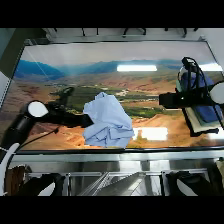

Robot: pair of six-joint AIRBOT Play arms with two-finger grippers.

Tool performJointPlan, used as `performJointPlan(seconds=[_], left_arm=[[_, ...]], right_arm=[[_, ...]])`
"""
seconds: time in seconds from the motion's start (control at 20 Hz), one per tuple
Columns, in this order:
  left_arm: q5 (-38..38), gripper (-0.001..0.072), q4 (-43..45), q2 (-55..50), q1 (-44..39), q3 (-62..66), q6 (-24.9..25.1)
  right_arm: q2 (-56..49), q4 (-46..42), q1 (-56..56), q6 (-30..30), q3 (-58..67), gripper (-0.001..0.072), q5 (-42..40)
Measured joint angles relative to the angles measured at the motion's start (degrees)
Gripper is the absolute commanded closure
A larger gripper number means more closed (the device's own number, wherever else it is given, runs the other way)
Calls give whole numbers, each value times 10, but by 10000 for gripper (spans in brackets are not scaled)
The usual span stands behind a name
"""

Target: Fold the shirts.

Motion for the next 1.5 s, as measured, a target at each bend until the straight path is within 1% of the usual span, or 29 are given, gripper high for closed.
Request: performJointPlan(seconds=[0.15,0.25,0.35,0.45,0.55,0.65,0.85,0.9,0.95,1.0,1.05,1.15,1.3,1.4,1.5], left_arm=[[-4,32,-54,-56,147,-20,86],[3,32,-94,-120,207,-7,140],[6,32,-125,-188,237,22,184],[6,33,-145,-253,243,59,215],[7,33,-154,-306,235,96,233],[1,33,-159,-351,221,128,243],[-40,34,-177,-416,188,174,253],[-49,140,-179,-425,180,179,254],[-52,408,-177,-432,173,182,255],[-52,703,-166,-439,166,184,256],[-51,697,-154,-443,161,185,257],[-63,697,-162,-436,156,188,257],[-76,697,-162,-397,166,190,256],[-85,697,-157,-354,182,190,238],[-95,697,-128,-303,197,190,208]], right_arm=[[-5,38,6,0,-20,693,-1],[-7,59,13,0,-31,693,-1],[-7,77,27,0,-38,692,2],[-8,89,45,0,-42,693,3],[-8,96,66,5,-43,693,4],[-8,100,84,12,-44,692,4],[-8,103,100,26,-45,693,-8],[-8,104,102,27,-45,692,-13],[-8,105,104,28,-45,692,-18],[-8,105,105,30,-45,692,-21],[-8,105,105,30,-45,693,-22],[-8,105,106,31,-45,692,-25],[-8,99,106,32,-45,693,-28],[-8,84,106,32,-51,692,-28],[-8,66,106,32,-70,693,-30]])
